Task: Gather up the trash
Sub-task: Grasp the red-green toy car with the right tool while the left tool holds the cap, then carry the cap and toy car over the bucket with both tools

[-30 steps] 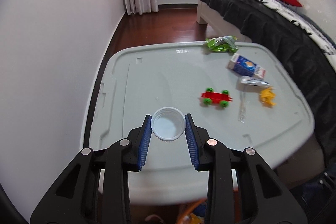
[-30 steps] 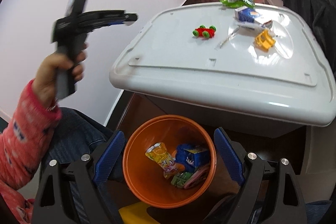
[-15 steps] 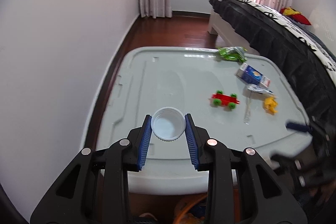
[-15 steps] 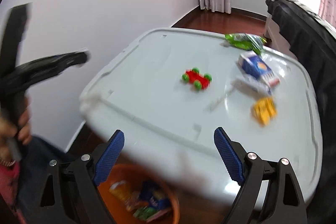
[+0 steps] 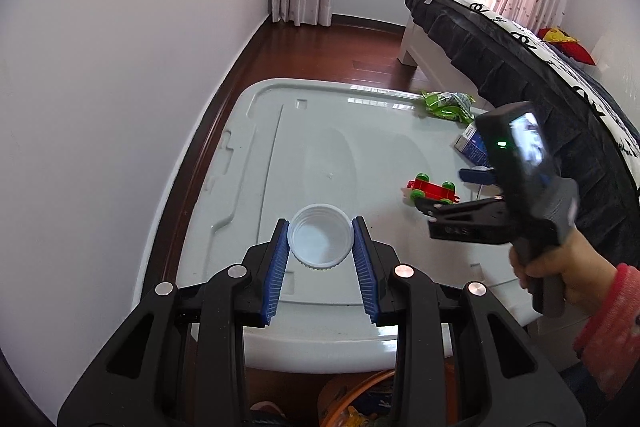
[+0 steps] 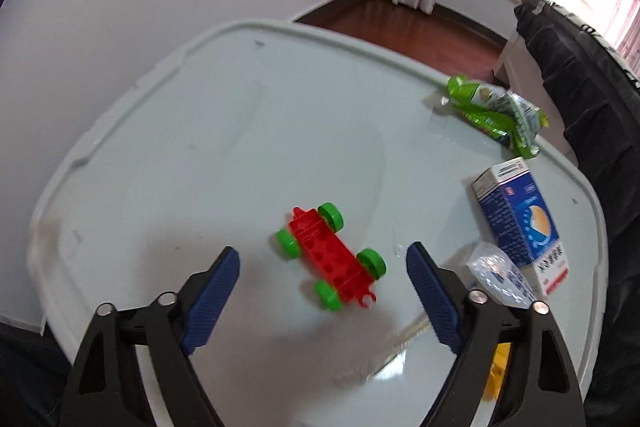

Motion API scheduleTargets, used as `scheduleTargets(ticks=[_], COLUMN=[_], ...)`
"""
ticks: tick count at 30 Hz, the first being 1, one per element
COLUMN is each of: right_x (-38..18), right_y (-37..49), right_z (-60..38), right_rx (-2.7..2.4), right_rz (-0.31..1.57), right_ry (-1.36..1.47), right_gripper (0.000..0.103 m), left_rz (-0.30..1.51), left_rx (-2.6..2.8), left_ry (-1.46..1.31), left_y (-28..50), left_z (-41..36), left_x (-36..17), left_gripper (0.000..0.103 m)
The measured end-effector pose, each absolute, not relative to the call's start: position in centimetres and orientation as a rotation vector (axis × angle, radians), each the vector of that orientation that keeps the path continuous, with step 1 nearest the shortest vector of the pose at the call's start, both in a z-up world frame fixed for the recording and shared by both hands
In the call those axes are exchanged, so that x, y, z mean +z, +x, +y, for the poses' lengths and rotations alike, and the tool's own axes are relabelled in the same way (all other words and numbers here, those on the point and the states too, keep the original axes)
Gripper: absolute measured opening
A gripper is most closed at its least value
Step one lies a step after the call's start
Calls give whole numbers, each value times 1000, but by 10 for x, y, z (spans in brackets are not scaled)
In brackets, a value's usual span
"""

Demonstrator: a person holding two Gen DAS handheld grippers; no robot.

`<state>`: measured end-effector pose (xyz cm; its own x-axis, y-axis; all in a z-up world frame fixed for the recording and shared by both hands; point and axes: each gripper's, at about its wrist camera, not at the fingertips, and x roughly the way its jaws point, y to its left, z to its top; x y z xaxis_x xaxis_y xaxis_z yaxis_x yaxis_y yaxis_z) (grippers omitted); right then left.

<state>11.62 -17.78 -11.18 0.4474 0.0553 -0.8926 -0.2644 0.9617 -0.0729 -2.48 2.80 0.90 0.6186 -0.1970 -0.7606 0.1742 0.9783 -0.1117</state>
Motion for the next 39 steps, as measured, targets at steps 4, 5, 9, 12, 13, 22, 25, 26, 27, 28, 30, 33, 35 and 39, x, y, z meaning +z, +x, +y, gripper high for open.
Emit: scheduleTargets(ticks=[4, 5, 9, 12, 13, 22, 25, 26, 27, 28, 30, 33, 35, 39], right_x=[-124, -125, -120, -111, -109, -53, -26, -19, -6, 2, 20, 43, 56, 70], right_y=[121, 121, 114, 104, 102, 57, 28, 21, 6, -3, -27, -63, -87, -126], right_z=[-178, -180, -181, -177, -177, -184, -191, -194, -198, -202, -209, -220, -229, -238], right_rx=[192, 188, 205, 223, 226, 287, 292, 296, 306, 307, 308, 309, 304, 303], right_rz=[1159, 1162, 1145, 1126, 1122, 1025, 983, 973, 954, 940, 911, 872, 843, 809], right_ry=[-215, -206, -176, -190, -187, -117, -105, -98, -86, -86, -74, -38, -22, -13], right_gripper=[54, 53, 40, 40, 40, 40, 40, 40, 40, 40, 40, 40, 40, 40], left_rz=[882, 884, 885, 889, 889, 884, 871, 869, 866, 863, 854, 847, 847, 839], left_rx=[-215, -217, -216, -214, -213, -211, -222, -224, -230, -234, -237, -247, -259, -290], left_ry=[-42, -44, -46, -47, -47, -35, -16, -11, -6, -1, 15, 27, 35, 45], left_y=[-23, -23, -23, -23, -22, -26, -33, -34, -36, -38, -42, -49, -53, -72], left_z=[30, 30, 29, 29, 29, 26, 21, 21, 19, 18, 15, 9, 4, -4], left_x=[9, 9, 8, 8, 8, 10, 13, 14, 15, 15, 17, 20, 22, 29], left_gripper=[31, 31, 31, 31, 31, 31, 31, 31, 31, 31, 31, 31, 31, 31])
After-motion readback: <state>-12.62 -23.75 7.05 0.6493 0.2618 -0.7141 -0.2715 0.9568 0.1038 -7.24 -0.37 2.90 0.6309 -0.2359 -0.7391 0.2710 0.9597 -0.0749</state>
